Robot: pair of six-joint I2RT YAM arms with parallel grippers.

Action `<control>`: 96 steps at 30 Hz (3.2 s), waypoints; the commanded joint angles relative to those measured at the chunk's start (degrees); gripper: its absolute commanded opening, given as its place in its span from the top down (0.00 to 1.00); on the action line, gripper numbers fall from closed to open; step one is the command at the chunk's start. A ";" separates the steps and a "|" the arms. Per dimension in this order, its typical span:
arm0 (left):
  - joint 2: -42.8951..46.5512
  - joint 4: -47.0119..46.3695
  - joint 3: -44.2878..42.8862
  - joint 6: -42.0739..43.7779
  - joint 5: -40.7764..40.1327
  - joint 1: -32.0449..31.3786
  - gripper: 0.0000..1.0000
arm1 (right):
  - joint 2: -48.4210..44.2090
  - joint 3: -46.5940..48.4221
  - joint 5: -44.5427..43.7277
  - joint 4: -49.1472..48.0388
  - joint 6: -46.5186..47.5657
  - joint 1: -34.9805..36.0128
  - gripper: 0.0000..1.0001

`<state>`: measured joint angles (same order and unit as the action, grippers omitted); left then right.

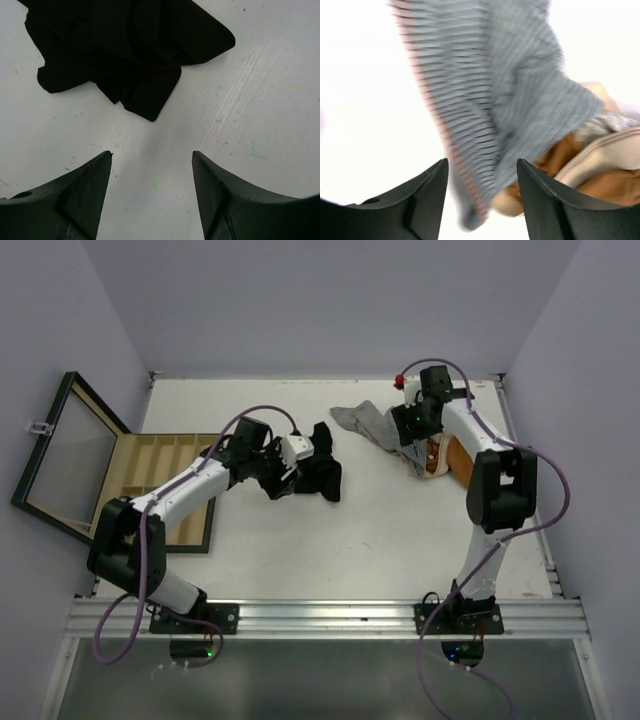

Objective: Roll the underwear
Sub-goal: Move the underwear to the center of the board

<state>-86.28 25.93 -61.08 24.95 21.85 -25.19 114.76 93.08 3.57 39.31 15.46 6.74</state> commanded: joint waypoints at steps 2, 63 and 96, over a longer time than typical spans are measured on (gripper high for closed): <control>-0.03 -6.68 4.12 9.92 2.58 0.05 0.32 | -11.74 -2.35 15.92 3.85 -3.33 5.81 0.38; -14.97 9.81 -15.53 -12.30 30.09 14.38 1.00 | -22.82 -17.06 1.71 -9.43 8.41 18.83 1.00; -17.95 20.03 -30.93 -11.32 28.95 16.40 1.00 | -25.66 -11.26 -7.61 -8.90 30.50 18.92 1.00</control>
<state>-101.60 45.98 -85.89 15.38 51.72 -9.39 85.49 76.66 -0.84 32.77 43.70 25.87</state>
